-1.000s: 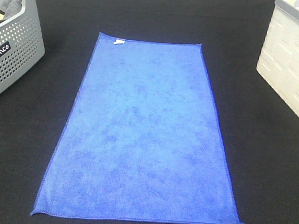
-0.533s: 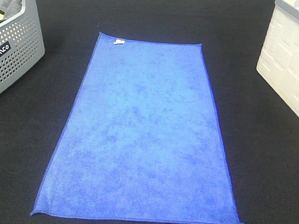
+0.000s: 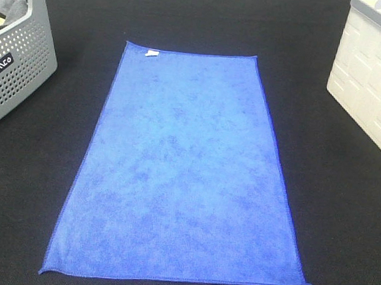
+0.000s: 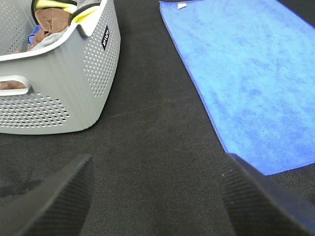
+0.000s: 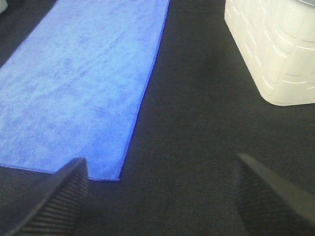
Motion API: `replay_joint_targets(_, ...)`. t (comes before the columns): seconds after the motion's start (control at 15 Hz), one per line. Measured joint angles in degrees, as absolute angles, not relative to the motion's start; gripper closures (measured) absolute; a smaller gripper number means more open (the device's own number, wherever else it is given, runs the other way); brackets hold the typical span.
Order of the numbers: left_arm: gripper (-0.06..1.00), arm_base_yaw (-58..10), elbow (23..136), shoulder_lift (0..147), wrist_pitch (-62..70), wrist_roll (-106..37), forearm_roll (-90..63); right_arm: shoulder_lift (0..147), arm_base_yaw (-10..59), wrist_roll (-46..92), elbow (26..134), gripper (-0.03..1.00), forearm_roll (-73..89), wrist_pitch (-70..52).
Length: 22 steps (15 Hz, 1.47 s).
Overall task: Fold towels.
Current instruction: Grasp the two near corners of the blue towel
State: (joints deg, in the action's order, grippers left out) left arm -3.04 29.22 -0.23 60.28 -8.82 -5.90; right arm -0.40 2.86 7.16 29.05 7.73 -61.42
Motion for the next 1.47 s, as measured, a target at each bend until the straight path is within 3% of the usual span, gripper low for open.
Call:
replay_joint_targets(0.93,0.25,-3.04,29.62,-0.29,58.96,-7.68,-5.9,-0.4,2.86,7.16,29.05,0.21,7.73,-61.13)
replay_joint_targets(1.2,0.25,-3.04,29.91,0.69,47.96,2.23,-5.9,9.68,3.09,7.16,30.14,0.21,8.48,-57.58)
replay_joint_targets(1.47,0.25,-3.04,29.11,12.83,44.98,8.65,-9.11,28.71,3.09,7.16,31.34,0.21,15.81,-52.54)
